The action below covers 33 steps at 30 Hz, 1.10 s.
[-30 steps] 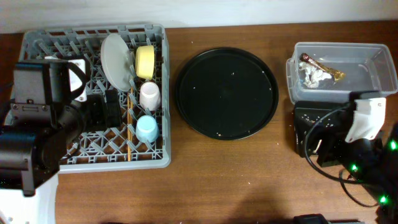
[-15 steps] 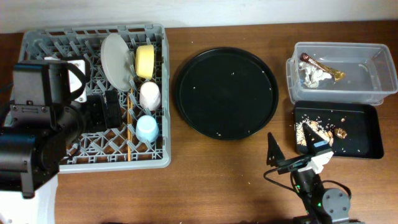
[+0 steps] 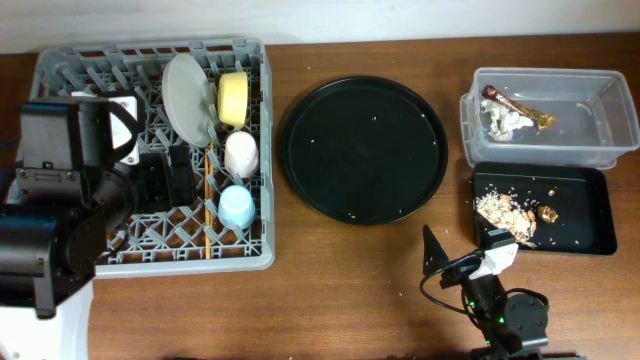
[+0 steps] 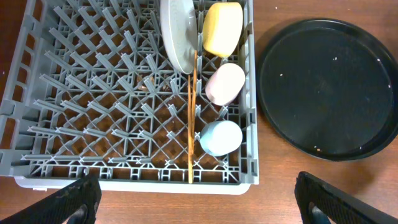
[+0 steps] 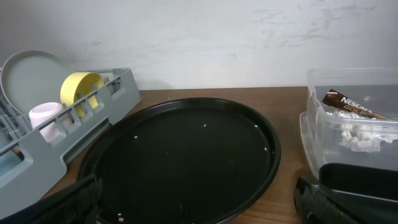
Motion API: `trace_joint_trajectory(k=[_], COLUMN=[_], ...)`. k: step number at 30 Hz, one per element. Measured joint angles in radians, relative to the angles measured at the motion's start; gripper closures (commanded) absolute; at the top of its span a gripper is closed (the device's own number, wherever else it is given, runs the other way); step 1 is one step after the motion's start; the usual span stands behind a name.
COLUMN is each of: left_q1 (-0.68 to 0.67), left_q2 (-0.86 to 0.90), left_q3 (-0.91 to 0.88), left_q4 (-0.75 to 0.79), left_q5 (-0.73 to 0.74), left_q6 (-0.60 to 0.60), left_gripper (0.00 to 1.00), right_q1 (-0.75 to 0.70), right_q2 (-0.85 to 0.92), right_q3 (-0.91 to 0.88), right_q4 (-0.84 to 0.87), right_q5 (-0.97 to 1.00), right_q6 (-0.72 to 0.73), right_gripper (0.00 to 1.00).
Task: Sort waste into correct bins and load items into the dishwasher rack
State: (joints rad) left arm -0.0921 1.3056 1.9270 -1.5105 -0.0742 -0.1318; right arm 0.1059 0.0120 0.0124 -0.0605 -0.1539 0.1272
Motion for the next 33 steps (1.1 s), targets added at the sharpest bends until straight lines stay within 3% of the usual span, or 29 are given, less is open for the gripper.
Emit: trace_joint_trajectory(k=[10, 16, 18, 21, 24, 26, 30, 33], left_q1=[0.000, 0.000, 0.002, 0.061, 0.115, 0.122, 0.122, 0.122], left_q2=[0.000, -0.020, -0.058, -0.164, -0.351, -0.497, -0.755, -0.925], left_q3=[0.000, 0.000, -0.001, -0.074, -0.350, -0.624, -1.165, -1.471], left_q4=[0.000, -0.043, -0.077, 0.015, 0.317, 0.566, 1.195, 1.477], left_q5=[-0.005, -0.116, -0.119, -0.063, -0.041, -0.029, -0.018, -0.011], left_q6=[0.000, 0.005, 0.008, 0.008, 0.008, 0.008, 0.008, 0.008], left_gripper=[0.01, 0.01, 0.01, 0.01, 0.01, 0.01, 0.01, 0.01], right_q1=[0.000, 0.000, 0.000, 0.000, 0.000, 0.000, 0.000, 0.000], right_q2=[0.000, 0.000, 0.000, 0.000, 0.000, 0.000, 0.000, -0.001], right_q3=[0.000, 0.000, 0.000, 0.000, 0.000, 0.000, 0.000, 0.000], right_q4=[0.000, 0.000, 0.000, 0.001, 0.000, 0.001, -0.001, 0.000], right_q5=[0.000, 0.000, 0.000, 0.000, 0.000, 0.001, 0.000, 0.000], right_q6=[0.001, 0.000, 0.001, 0.000, 0.001, 0.001, 0.000, 0.001], right_gripper=[0.02, 0.01, 0.01, 0.02, 0.02, 0.02, 0.02, 0.02])
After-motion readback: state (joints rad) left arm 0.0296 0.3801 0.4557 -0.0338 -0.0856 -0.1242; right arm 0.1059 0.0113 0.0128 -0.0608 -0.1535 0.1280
